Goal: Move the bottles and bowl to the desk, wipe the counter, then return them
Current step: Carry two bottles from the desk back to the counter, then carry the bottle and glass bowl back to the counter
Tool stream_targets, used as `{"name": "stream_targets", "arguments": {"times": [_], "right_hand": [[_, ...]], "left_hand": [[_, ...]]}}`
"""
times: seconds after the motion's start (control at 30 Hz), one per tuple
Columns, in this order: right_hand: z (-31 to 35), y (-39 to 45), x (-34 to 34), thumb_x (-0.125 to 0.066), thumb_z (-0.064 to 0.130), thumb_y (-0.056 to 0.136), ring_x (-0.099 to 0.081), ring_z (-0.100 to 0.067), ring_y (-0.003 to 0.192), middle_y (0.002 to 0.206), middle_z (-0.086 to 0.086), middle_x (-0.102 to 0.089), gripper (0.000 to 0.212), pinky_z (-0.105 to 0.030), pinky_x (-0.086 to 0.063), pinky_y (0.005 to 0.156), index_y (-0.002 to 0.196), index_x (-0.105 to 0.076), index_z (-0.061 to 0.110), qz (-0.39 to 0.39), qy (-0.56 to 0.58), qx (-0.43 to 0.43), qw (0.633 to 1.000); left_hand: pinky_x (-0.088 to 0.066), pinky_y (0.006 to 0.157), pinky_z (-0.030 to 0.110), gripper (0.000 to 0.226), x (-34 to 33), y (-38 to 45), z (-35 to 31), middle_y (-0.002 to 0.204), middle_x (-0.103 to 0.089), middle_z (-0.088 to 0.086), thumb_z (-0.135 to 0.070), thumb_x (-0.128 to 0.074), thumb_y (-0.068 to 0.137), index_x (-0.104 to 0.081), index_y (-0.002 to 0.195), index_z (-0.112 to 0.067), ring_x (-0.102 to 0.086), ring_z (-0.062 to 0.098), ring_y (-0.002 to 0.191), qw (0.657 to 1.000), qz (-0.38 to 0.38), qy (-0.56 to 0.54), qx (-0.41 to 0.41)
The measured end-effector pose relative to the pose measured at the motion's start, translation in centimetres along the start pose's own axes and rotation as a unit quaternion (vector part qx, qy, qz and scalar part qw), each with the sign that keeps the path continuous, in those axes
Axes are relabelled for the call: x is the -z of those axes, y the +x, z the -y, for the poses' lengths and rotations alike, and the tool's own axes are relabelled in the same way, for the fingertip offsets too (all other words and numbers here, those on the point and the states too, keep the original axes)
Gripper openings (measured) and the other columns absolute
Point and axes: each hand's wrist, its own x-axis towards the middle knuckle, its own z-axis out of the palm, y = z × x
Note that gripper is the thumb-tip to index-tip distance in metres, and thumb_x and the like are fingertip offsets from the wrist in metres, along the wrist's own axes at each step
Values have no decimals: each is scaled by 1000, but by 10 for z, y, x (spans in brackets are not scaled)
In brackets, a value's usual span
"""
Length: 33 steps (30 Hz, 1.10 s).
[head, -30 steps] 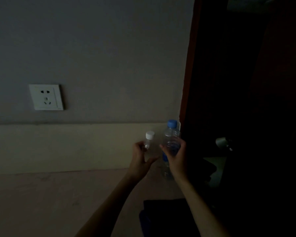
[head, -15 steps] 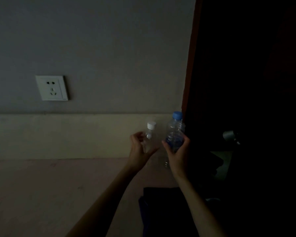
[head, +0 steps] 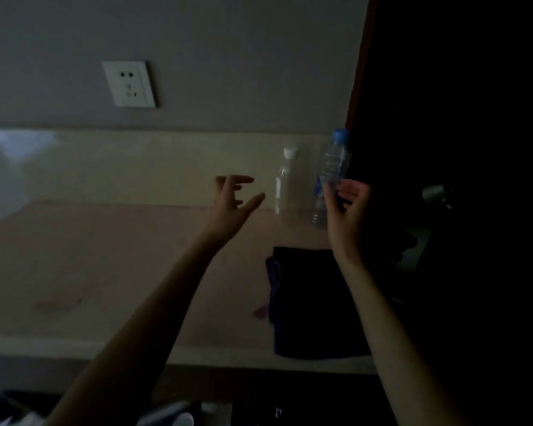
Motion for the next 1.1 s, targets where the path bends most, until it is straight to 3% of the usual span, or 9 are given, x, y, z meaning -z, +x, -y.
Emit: {"name": "stream_targets", "arguments": {"times": [0.1, 0.2, 0.4, 0.47, 0.57, 0.73, 0.8, 0.9, 1.1], "right_hand": [[40, -56, -7, -63, 24, 91, -61, 1, 83, 94, 5, -64, 14, -16, -49, 77, 101, -57, 16, 89, 60, -10, 994], [72, -133, -18, -61, 24, 93, -61, -2, 83, 90, 8, -65, 5, -12, -46, 74, 93, -57, 21, 219, 97, -53, 969], [63, -326, -21, -63, 28, 90, -66, -10, 85, 90, 3, -70, 11, -20, -52, 76, 94, -62, 18, 562, 151, -185, 791], [22, -396, -16, -63, 19, 91, -64, -7, 80, 86, 6, -68, 3, -15, -50, 69, 90, -62, 22, 642, 93, -281, 707], [-70, -479, 7, -61, 13, 92, -61, -9, 74, 92, -5, -66, 13, -14, -45, 60, 84, -56, 23, 730, -66, -347, 585], [-163, -525, 50, -57, 12, 94, -60, -15, 67, 85, -10, -66, 4, -23, -41, 53, 93, -54, 10, 741, -285, -392, 466], [-164, -536, 43, -55, 13, 95, -60, -17, 68, 81, -7, -64, 6, -23, -39, 54, 96, -52, 8, 732, -341, -397, 435], [-148, -573, -12, -54, 19, 95, -61, -21, 78, 95, -13, -66, 5, -28, -46, 63, 95, -55, 14, 752, -351, -380, 409], [-60, -688, -205, -54, 23, 96, -62, -14, 77, 85, 0, -65, 9, -24, -43, 60, 87, -53, 22, 790, -278, -321, 441]], "left_hand": [[-47, 80, 11, 25, 41, -52, -6, 122, -39, 1, -29, -70, 88, -62, 111, -20, -51, 17, 114, 999, -47, -5, -3], [-47, 74, 11, 13, 99, -128, -15, 119, -52, 3, -28, -67, 91, -60, 102, -27, -57, 13, 105, 995, -103, 3, 10], [-45, 64, 11, 5, 170, -329, 35, 82, -62, -6, -10, -60, 94, -61, 94, -15, -57, -6, 72, 947, -224, -30, 226], [-45, 58, 15, 6, 173, -412, 84, 82, -62, 0, -12, -59, 95, -60, 91, -15, -60, 4, 73, 900, -207, -33, 381], [-41, 56, 22, 10, 179, -551, 130, 86, -61, 6, -23, -55, 98, -53, 89, -19, -57, 15, 73, 748, -234, -82, 615], [-41, 64, 25, 20, 195, -711, 130, 90, -59, 12, -26, -51, 100, -55, 99, -6, -55, 17, 72, 523, -355, -140, 762], [-43, 66, 27, 24, 215, -740, 139, 96, -63, 14, -27, -50, 100, -57, 106, -5, -58, 22, 80, 488, -389, -145, 768], [-47, 63, 29, 23, 241, -770, 163, 91, -65, 13, -25, -49, 101, -60, 101, -5, -61, 24, 79, 482, -403, -124, 768], [-40, 55, 25, 22, 293, -843, 245, 80, -56, 8, -23, -53, 98, -62, 87, -7, -50, 17, 64, 413, -332, -213, 821]]}}
